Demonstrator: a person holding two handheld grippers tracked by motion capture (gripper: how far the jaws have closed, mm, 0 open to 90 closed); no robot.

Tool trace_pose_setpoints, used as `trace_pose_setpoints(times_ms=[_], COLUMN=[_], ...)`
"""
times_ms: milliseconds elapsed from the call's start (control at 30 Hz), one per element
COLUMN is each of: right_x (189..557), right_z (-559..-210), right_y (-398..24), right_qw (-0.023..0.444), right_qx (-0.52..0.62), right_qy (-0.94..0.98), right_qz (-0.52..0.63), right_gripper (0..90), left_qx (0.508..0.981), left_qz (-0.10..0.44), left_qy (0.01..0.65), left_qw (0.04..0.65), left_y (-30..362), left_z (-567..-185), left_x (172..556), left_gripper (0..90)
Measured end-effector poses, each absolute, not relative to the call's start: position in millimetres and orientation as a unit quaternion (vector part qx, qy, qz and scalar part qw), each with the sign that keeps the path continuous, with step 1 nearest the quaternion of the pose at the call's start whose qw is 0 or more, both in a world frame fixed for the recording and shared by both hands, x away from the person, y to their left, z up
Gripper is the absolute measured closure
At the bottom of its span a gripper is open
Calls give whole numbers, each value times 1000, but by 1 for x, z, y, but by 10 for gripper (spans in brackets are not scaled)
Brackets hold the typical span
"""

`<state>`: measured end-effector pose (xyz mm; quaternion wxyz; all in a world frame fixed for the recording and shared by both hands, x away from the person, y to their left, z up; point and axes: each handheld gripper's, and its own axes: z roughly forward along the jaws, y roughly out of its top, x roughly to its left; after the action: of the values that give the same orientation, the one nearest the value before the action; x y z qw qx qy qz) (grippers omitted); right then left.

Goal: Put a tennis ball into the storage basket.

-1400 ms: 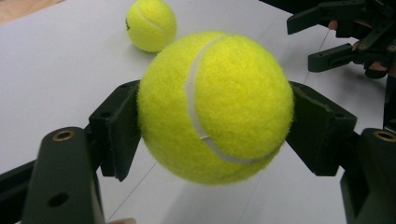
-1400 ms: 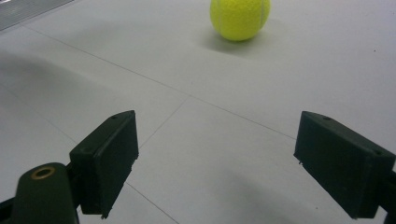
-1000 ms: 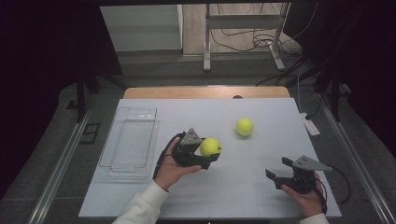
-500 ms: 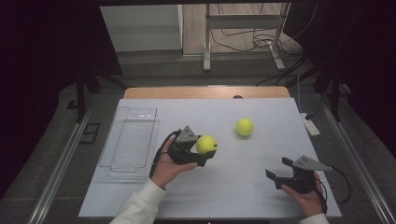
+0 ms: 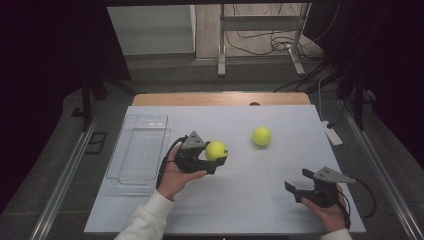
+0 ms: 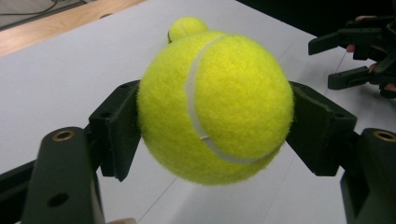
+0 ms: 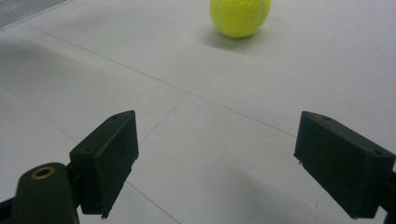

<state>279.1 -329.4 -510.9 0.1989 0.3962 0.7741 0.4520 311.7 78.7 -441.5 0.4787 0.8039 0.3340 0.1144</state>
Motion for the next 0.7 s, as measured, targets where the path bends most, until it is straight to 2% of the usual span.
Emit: trace_pose_setpoints(times_ms=[700], right_x=[279], right_z=[-511], right_y=[-329], right_qw=[199], right_qx=[397], right_qy=[774], right_qz=[452], right_gripper=[142], left_qx=[785], left_qz=[136], left_qy=[365], left_qw=[482], left_y=[106], left_z=[-436], left_x=[319], left_gripper=[263])
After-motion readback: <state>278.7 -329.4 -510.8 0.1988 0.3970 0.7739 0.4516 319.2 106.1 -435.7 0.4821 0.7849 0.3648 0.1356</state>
